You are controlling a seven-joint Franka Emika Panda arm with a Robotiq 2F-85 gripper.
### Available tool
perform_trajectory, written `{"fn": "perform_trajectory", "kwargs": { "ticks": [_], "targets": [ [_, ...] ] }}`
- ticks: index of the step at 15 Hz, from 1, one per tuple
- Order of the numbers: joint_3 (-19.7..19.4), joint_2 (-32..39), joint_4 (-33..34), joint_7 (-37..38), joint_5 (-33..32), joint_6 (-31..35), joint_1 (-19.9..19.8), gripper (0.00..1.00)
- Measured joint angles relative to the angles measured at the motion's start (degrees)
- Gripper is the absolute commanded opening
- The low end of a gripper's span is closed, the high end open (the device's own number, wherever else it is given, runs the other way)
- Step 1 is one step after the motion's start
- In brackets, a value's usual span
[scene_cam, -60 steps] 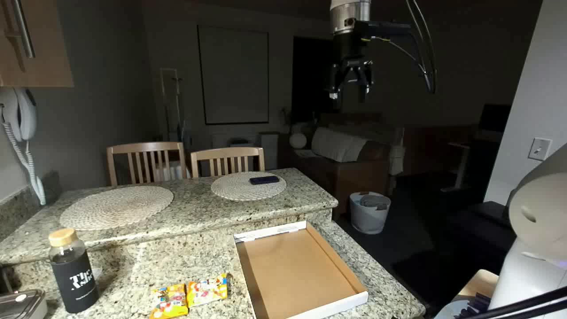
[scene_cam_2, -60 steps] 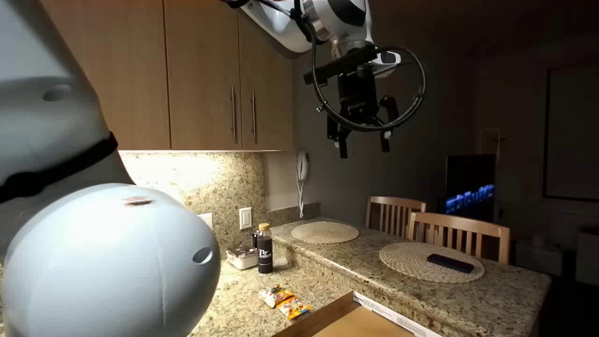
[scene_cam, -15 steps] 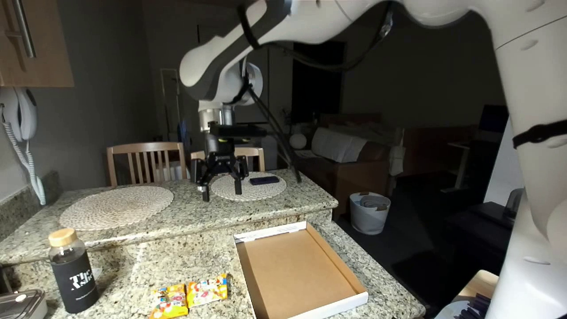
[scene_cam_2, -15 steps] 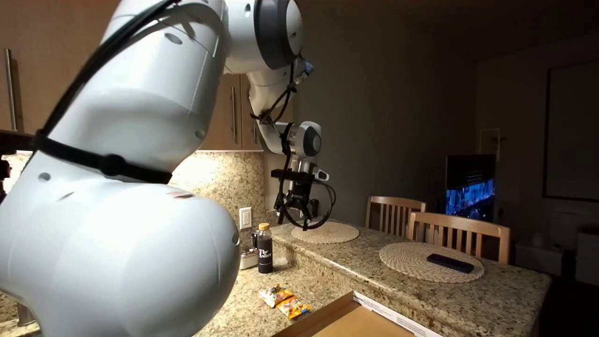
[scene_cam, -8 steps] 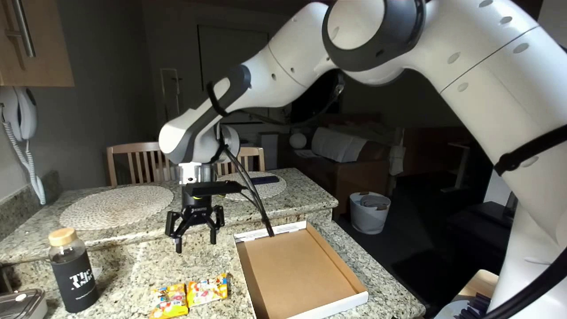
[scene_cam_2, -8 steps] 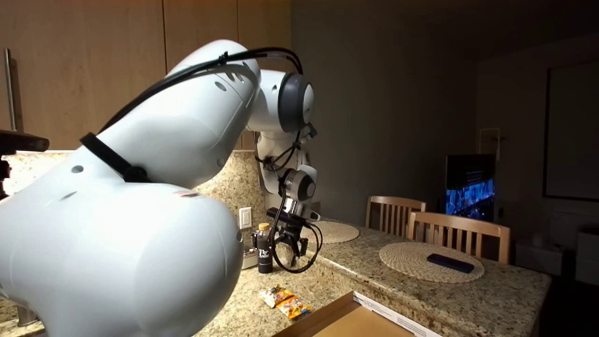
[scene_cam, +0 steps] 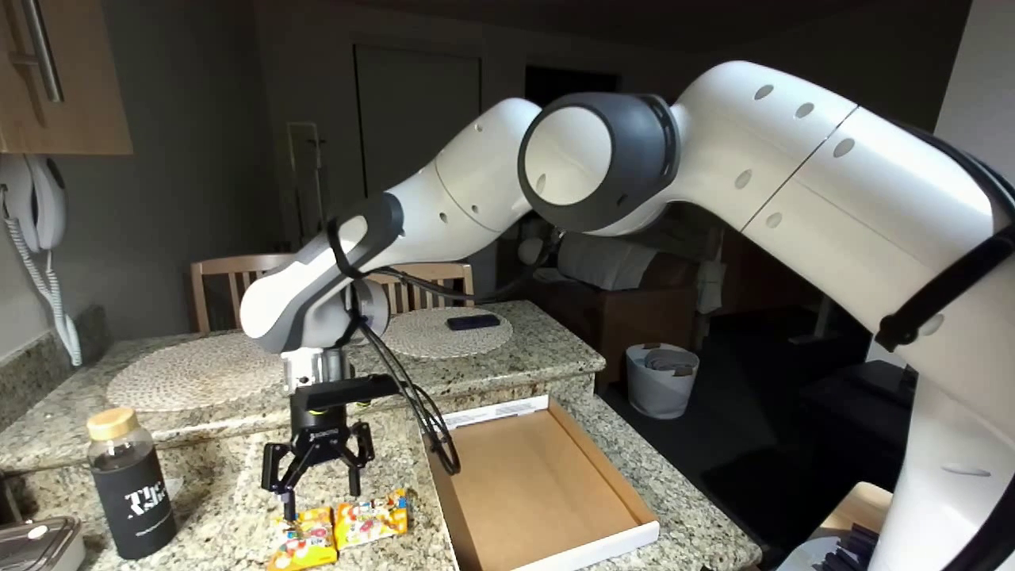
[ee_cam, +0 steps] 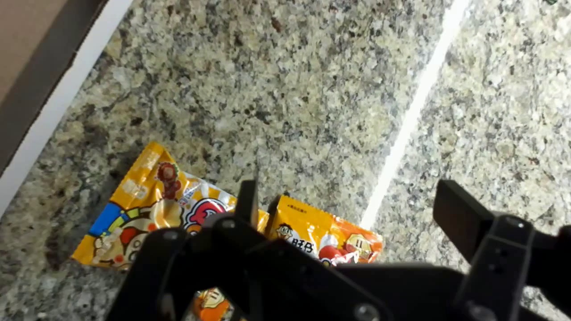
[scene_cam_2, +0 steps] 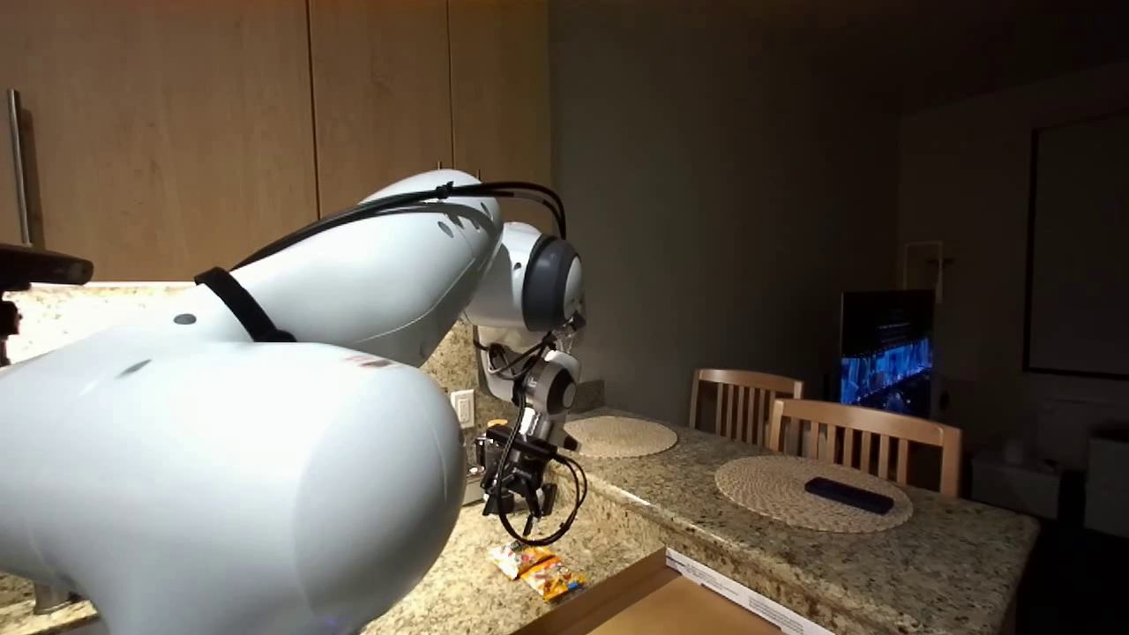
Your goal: Put the sachets in the box
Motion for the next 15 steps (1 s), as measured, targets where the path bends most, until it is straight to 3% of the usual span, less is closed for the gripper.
{"fn": "perform_trajectory", "kwargs": {
  "ticks": [11,12,13,15],
  "targets": [
    [-3.2,17.4,24.1,1.4,-0.3,-6.8,6.2,0.99],
    [-3.6,18.8,26.0,1.9,-0.3,-7.3,6.8,0.75],
    [-3.8,20.0,27.6,2.5,-0.5,-7.7,7.2,0.74],
    [-3.9,22.0,30.3,3.8,-1.1,-8.7,7.8,0.61]
  ]
}}
